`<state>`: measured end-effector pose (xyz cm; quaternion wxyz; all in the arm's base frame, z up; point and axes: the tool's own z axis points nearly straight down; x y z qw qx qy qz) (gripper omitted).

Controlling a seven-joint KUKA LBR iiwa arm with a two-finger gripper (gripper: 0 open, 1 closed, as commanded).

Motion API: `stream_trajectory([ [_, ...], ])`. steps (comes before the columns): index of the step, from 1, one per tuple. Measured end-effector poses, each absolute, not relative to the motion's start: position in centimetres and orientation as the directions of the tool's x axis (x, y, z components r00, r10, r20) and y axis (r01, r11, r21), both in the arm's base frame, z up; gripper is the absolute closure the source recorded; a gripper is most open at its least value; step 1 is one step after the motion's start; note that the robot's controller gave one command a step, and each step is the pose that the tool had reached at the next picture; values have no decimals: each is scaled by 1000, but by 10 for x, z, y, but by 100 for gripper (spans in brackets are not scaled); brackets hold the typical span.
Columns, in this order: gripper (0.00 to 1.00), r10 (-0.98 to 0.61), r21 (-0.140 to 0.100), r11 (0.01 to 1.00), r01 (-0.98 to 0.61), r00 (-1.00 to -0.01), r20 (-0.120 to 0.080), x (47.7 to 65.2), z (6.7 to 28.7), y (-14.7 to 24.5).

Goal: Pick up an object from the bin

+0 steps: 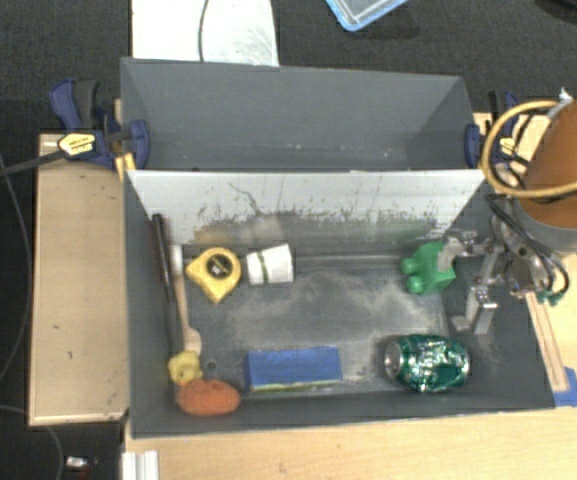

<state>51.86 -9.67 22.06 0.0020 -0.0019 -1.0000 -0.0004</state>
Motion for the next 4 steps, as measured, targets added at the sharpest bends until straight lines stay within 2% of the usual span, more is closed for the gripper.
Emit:
stream_trajectory([
  [1, 0, 1, 0, 1000, 1, -1000, -4, 520, 224, -96],
  [2, 0, -158, -1, 987, -158, -987, -5, 507, 207, -97],
  [3, 0, 22, 0, 1000, 22, -1000, -4, 494, 200, -96],
  [4, 0, 103, 0, 995, 103, -995, -4, 491, 176, -82],
])
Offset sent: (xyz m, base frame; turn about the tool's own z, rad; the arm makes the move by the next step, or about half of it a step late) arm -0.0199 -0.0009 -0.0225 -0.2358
